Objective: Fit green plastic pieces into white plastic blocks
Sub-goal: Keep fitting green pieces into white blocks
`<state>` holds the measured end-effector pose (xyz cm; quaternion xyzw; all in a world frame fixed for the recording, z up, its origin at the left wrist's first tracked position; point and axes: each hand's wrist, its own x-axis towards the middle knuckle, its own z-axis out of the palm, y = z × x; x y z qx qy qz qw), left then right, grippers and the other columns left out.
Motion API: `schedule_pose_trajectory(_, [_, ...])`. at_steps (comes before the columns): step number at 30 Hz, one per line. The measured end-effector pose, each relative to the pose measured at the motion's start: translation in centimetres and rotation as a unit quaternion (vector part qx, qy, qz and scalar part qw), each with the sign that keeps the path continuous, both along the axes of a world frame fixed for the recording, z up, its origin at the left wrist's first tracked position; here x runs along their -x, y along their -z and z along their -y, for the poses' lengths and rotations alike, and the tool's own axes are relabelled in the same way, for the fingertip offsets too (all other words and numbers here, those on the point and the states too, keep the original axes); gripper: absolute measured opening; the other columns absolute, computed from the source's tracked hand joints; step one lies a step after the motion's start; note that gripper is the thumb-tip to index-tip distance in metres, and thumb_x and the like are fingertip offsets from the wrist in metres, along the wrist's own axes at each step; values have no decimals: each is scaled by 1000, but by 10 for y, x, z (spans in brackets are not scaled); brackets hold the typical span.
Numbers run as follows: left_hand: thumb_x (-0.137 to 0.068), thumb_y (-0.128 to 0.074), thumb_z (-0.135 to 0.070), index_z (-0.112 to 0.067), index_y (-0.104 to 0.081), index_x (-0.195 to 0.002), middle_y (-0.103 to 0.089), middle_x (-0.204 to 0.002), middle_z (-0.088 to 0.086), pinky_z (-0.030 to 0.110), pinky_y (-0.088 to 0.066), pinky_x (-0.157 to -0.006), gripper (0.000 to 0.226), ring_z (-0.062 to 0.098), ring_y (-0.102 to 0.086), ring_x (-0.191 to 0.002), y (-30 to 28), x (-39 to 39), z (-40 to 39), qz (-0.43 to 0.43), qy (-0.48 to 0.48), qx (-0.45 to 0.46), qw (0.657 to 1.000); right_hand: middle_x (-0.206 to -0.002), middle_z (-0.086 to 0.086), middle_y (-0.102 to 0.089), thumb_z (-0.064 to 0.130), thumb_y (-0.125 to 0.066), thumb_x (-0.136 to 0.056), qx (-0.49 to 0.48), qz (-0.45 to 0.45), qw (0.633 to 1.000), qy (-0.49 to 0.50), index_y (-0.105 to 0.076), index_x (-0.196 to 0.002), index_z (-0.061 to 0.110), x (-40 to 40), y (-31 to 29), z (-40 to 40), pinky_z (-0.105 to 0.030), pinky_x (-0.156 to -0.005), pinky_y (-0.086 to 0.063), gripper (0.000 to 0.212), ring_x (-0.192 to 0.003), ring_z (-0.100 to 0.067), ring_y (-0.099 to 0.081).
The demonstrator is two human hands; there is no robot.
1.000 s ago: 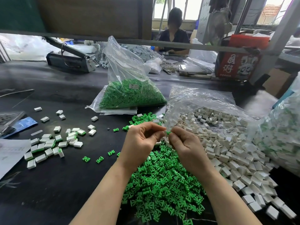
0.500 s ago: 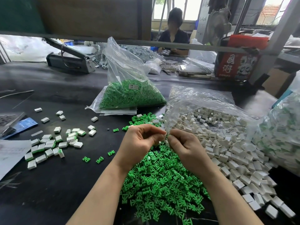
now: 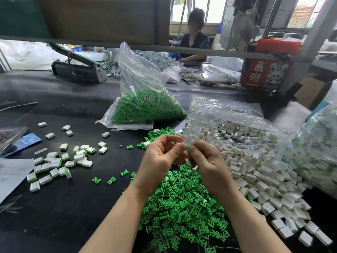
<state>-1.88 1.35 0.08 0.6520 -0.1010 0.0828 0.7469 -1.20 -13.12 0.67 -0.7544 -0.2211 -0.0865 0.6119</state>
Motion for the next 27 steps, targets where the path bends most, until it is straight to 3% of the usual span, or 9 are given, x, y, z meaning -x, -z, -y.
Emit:
schedule_pose_trajectory(3, [-97, -52, -35, -9, -53, -82, -55, -66, 0, 28, -43, -59, 30, 13, -49, -60, 0, 2, 2, 0, 38, -72, 997, -58, 7, -50, 21, -47, -92, -19, -13, 1000, -18, -50, -66, 14, 2, 2, -4, -23, -56, -35, 28, -57, -7, -45])
schedule_pose_trajectory(7, [-97, -38, -43, -17, -46, -74, -43, -64, -6, 33, -34, -62, 36, 13, -39, -62, 2, 5, 4, 21, 28, -171, 985, -58, 1, -41, 27, -48, -89, -37, -33, 998, 24, -48, -65, 14, -2, 5, -5, -37, -56, -29, 27, -57, -14, -37])
schedule_pose_trajectory(10, [-98, -36, -38, -22, -45, -73, -42, -64, -13, 28, -34, -61, 31, 8, -37, -62, 3, 7, 9, 37, 33, -162, 985, -55, 9, -41, 27, -49, -89, -34, -31, 999, 21, -49, -63, 20, -4, 3, -3, -35, -55, -28, 27, -56, -11, -35])
schedule_pose_trajectory(13, [-98, -38, -36, -21, -45, -75, -41, -67, -10, 37, -34, -65, 28, 12, -36, -66, 5, 6, 10, 32, 25, -126, 991, -55, 9, -40, 28, -50, -89, -25, -25, 999, 18, -50, -64, 19, -3, 2, -1, -35, -54, -27, 27, -56, -12, -35])
schedule_pose_trajectory(19, [-98, -42, -34, -21, -47, -79, -41, -70, -9, 27, -36, -70, 23, 13, -37, -70, 6, 3, 7, 24, 16, -88, 996, -55, 7, -40, 30, -50, -88, -36, -30, 998, 31, -50, -64, 18, -1, 1, -2, -36, -54, -28, 27, -55, -13, -35])
schedule_pose_trajectory(23, [-97, -42, -34, -19, -47, -80, -41, -70, -9, 25, -36, -68, 23, 14, -36, -70, 6, 3, 8, 25, 22, -89, 995, -57, 3, -42, 30, -50, -89, -33, -23, 999, 34, -51, -68, 6, -2, 2, 0, -38, -54, -29, 31, -56, -16, -37])
schedule_pose_trajectory(27, [-96, -43, -34, -18, -47, -81, -40, -70, -7, 24, -35, -67, 23, 13, -36, -69, 4, 4, 6, 21, 26, -79, 996, -56, 5, -41, 30, -50, -89, -29, -20, 999, 32, -50, -66, 11, -2, 1, 0, -40, -54, -29, 29, -56, -15, -36])
